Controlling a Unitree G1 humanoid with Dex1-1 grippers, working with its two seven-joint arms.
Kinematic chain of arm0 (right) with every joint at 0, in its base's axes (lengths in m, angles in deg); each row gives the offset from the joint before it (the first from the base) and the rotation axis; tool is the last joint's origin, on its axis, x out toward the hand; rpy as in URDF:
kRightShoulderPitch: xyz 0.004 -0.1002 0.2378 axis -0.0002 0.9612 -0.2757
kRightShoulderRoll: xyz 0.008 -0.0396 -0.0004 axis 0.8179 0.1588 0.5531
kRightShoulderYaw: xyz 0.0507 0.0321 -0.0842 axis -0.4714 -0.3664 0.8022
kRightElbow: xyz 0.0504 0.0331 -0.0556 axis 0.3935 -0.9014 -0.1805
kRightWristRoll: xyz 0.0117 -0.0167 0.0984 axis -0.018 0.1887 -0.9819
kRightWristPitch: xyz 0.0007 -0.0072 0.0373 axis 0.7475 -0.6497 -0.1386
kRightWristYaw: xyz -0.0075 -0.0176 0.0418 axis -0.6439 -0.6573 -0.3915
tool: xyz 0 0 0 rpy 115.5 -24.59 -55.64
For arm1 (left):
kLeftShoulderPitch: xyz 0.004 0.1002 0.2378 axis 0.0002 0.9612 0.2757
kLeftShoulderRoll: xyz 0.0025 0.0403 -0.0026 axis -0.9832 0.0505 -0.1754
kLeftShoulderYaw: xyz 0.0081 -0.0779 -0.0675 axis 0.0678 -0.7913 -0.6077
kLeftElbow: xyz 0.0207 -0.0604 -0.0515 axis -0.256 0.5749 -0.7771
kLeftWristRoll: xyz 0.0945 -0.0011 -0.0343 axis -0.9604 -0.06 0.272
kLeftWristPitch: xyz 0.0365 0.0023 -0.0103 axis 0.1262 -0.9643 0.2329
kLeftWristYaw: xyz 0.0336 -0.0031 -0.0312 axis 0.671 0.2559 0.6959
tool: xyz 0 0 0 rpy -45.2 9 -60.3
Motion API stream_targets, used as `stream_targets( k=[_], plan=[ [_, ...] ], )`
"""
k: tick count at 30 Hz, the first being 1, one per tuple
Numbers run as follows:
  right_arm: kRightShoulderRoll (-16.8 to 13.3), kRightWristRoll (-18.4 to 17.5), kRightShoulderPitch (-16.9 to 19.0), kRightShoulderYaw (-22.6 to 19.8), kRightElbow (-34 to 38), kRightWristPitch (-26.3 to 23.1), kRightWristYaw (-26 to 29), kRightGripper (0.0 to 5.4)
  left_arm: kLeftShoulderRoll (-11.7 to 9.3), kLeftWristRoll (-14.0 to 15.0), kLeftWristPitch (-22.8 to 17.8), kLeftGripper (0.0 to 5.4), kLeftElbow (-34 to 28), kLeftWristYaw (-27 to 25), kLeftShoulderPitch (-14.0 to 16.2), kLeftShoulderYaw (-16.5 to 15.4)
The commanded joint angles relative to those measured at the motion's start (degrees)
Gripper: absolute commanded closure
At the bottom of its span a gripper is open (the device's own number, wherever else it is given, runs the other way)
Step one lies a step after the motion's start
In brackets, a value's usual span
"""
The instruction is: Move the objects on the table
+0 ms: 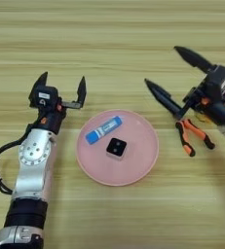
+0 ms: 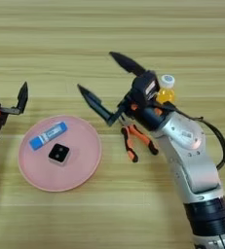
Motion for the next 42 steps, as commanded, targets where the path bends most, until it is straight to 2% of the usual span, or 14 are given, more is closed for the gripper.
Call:
stream_targets(
  k=[1, 5, 10, 17, 23, 34, 42],
  plan=[
    [-2.2, 0.2, -0.1, 2.8, 1.4, -3.6, 4.4, 0.03, 0.3, -0.3, 0.8, 0.00, 0.7, 0.3, -0.7, 0.0],
    [-2.5, 2.1, -0.8, 4.9, 0.7, -5.5, 6.3, 0.03, 0.4, -0.2, 0.9, 0.00, 0.9, 0.4, -0.6, -0.1],
    [-1.9, 7.0, -2.6, 7.3, -2.8, -6.5, 6.1, 0.03, 0.6, -0.1, 1.3, 0.00, 1.5, 0.5, -0.5, -0.2],
    [-0.9, 11.1, -4.1, 11.2, -7.2, -8.7, 7.5, 0.03, 1.3, 1.5, 1.7, 0.00, 2.8, 0.3, -0.7, -1.3],
    [-0.1, 14.1, -5.3, 13.6, -9.7, -12.1, 7.5, 0.03, 1.7, 1.7, 2.2, 0.00, 3.6, 0.3, -0.8, -2.0],
    [3.0, 15.7, -7.2, 14.6, -12.3, -19.7, 6.6, 0.03, 1.6, 2.0, 3.5, 0.00, 6.4, 0.1, -1.7, -2.7],
    [4.0, 17.3, -7.8, 16.7, -13.9, -22.0, 6.6, 0.03, 1.6, 1.8, 4.0, 0.00, 7.1, 0.2, -1.9, -2.7]
  ],
)
